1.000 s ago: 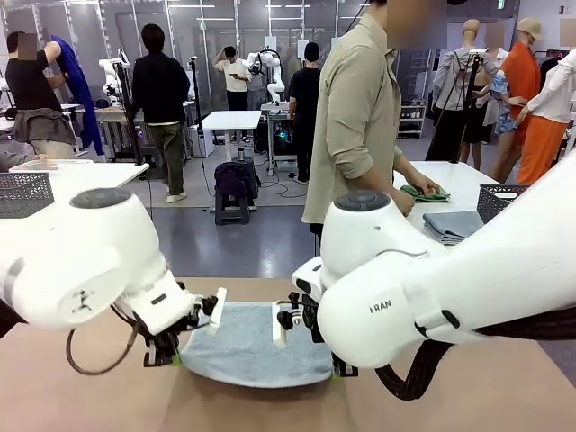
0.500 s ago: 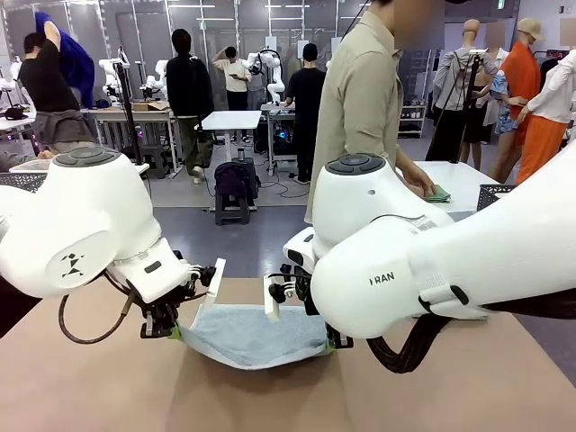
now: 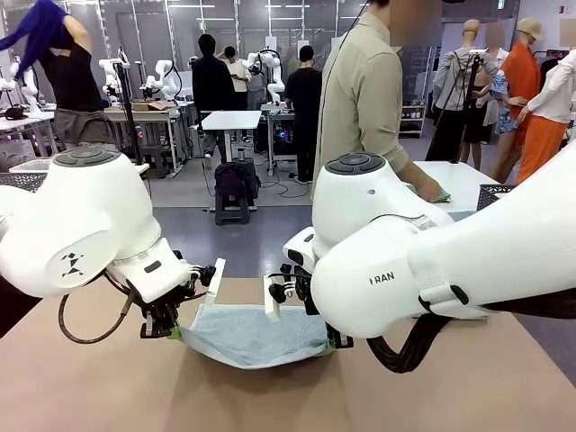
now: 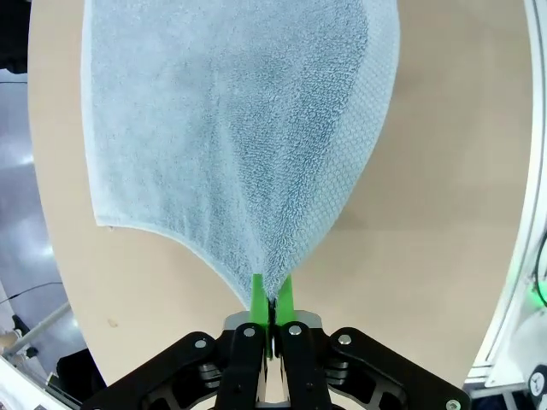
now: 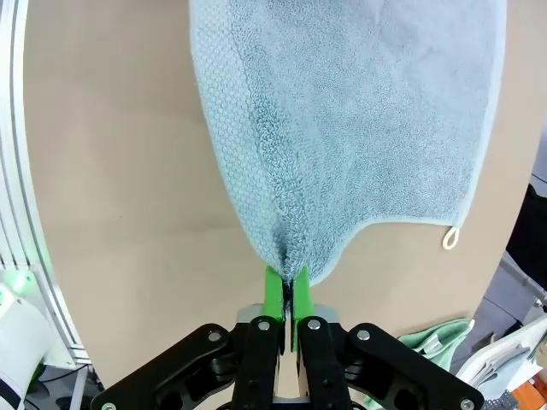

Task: Fold the towels and place them in the basket.
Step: When a person lays out a Towel with hook on the table, fold it in half twice.

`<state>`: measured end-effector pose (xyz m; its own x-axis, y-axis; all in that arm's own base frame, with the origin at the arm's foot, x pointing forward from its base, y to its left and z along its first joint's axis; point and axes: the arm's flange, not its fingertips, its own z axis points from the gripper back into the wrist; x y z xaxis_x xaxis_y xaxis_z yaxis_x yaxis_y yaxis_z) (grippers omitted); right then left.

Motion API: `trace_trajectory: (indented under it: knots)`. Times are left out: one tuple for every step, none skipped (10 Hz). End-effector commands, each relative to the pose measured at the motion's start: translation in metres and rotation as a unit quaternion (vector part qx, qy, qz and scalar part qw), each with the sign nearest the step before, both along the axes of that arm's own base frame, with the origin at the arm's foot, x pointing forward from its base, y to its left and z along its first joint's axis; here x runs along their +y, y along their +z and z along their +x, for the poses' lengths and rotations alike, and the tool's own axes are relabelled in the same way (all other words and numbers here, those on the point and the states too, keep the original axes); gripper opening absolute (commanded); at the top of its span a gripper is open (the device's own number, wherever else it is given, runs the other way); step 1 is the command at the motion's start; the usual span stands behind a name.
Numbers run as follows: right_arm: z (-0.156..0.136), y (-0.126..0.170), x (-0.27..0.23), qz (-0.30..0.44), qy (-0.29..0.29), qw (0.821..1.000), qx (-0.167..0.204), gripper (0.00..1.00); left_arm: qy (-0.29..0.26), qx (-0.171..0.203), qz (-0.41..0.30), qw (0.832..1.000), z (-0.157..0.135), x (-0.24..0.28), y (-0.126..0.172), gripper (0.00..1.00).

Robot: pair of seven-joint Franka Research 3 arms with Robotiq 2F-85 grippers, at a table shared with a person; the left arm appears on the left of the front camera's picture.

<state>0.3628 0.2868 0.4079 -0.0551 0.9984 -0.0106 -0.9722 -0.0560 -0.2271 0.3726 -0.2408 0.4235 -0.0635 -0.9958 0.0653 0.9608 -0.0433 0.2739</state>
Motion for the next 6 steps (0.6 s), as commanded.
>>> trace_trajectory:
  knots:
    - [0.000,0.000,0.000,0.000,0.000,1.000,0.000,0.05,0.000,0.000,0.000,1.000,0.000,0.000,0.000,0.03]
    - [0.012,0.005,-0.001,-0.003,0.001,1.000,0.021,0.05,0.005,0.020,0.006,1.000,0.012,-0.002,0.003,0.03]
    - [0.024,0.008,-0.002,-0.001,-0.001,0.999,0.040,0.05,0.009,0.031,0.006,0.999,0.022,-0.002,0.006,0.03]
    - [0.035,0.010,0.000,-0.003,-0.005,0.998,0.056,0.05,0.022,0.046,0.013,0.999,0.032,-0.003,0.008,0.03]
    - [0.046,0.012,0.002,-0.010,-0.019,0.997,0.071,0.05,0.030,0.052,0.022,0.998,0.040,-0.005,0.009,0.03]
    - [0.057,0.014,0.003,-0.012,-0.023,0.997,0.078,0.05,0.028,0.064,0.023,0.997,0.050,-0.007,0.009,0.03]
